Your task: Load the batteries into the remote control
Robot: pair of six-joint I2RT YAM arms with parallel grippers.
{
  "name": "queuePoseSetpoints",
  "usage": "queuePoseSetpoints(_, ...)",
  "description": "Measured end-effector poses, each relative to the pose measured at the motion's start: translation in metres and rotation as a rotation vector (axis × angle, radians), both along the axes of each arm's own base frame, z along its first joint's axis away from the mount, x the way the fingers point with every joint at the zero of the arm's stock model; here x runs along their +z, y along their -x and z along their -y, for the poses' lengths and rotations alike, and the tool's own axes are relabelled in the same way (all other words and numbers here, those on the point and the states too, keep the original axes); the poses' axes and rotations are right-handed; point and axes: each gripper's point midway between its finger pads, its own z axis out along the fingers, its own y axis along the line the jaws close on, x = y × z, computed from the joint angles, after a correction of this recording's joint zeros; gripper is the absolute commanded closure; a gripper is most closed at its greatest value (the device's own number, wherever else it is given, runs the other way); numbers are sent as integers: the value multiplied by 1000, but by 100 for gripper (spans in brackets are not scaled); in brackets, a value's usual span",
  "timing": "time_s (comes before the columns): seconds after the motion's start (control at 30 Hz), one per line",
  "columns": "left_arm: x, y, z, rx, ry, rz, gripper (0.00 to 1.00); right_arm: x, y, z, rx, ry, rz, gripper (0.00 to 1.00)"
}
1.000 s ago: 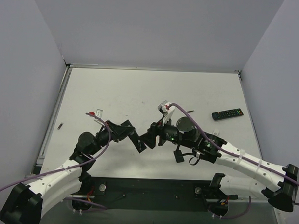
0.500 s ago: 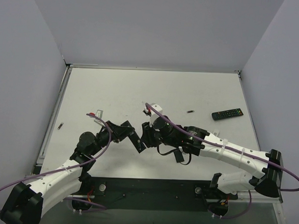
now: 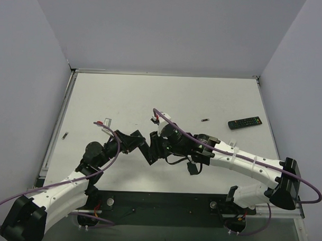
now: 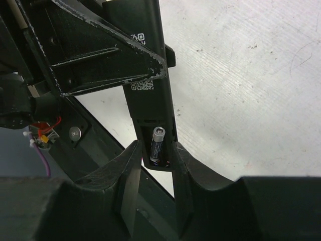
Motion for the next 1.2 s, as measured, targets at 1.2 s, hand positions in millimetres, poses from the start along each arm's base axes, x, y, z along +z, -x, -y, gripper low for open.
queuePoseSetpoints(1.2, 8, 4, 3, -31, 32, 12, 100, -14, -3, -7, 11, -7, -75, 94)
